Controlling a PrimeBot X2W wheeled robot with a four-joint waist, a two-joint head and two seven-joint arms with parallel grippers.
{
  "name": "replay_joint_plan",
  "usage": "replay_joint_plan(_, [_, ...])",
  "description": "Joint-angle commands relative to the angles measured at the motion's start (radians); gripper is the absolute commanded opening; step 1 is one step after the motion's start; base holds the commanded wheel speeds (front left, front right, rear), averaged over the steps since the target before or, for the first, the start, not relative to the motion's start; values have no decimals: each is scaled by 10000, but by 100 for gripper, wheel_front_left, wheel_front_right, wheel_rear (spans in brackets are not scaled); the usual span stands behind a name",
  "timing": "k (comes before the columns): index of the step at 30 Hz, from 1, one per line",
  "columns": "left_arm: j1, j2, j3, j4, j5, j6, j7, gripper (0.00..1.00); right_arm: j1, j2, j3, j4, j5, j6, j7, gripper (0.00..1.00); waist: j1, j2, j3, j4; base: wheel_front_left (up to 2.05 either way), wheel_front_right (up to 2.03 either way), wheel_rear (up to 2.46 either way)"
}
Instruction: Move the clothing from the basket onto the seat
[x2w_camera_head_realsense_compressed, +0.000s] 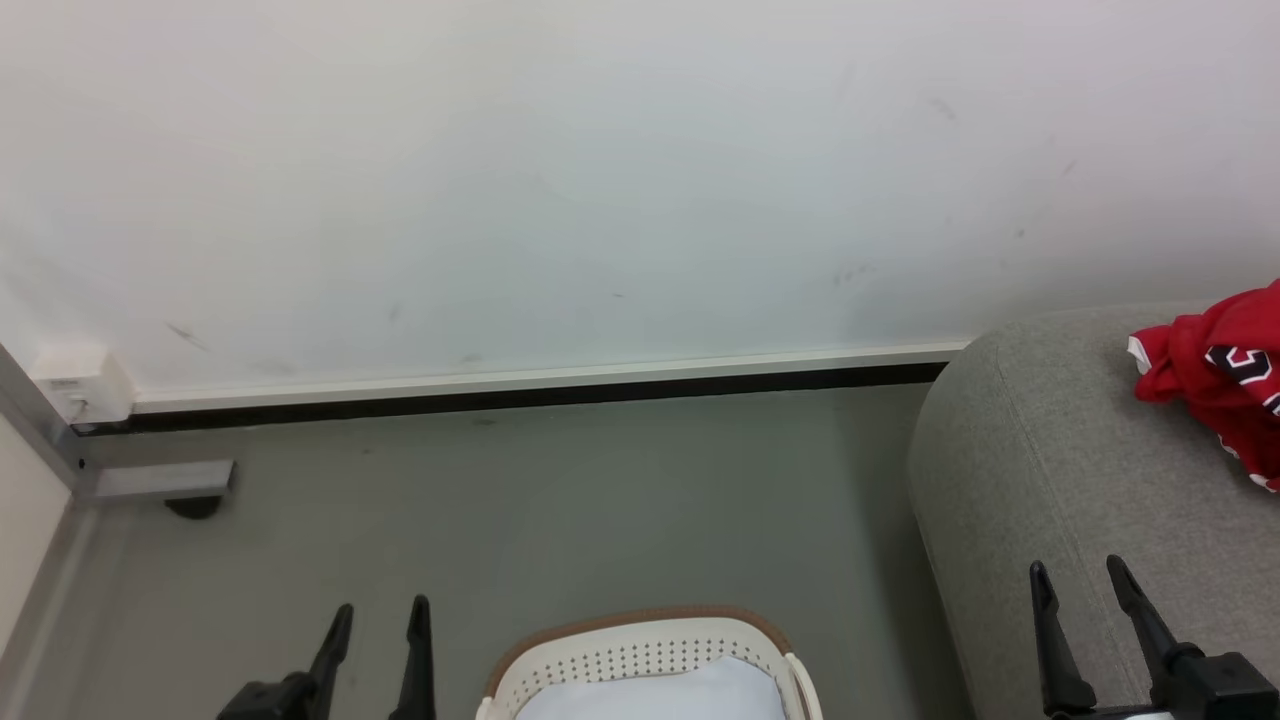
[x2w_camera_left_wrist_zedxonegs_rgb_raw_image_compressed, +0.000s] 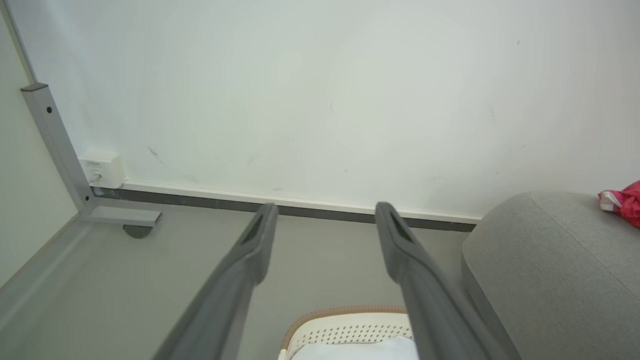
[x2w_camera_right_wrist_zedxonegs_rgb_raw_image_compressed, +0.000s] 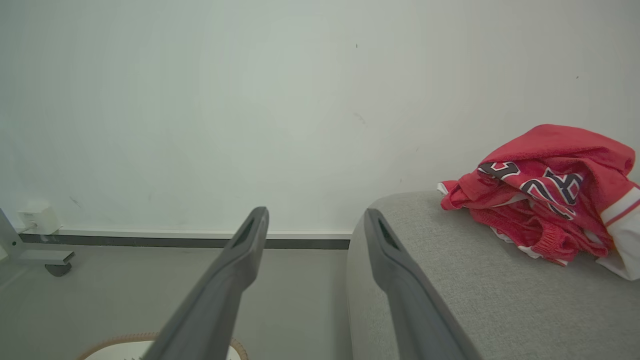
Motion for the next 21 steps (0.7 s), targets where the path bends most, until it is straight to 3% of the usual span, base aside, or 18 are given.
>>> replay_joint_plan(1, [175, -58, 190, 65, 254, -107, -2, 100, 196, 11, 41, 73, -220, -24, -18, 100, 3, -1, -108, 94, 0, 0, 0])
replay_joint_plan(20, [532, -850, 1380, 650, 1500, -1057, -4, 100, 454, 143, 235, 614, 93, -24, -19, 100, 3, -1, -394, 356, 0, 0, 0])
replay_joint_plan(21, [547, -885, 1348, 649, 1331, -1076, 4, 0, 349, 151, 227, 629, 94, 2, 4, 0, 3, -1, -395, 356, 0, 0, 0])
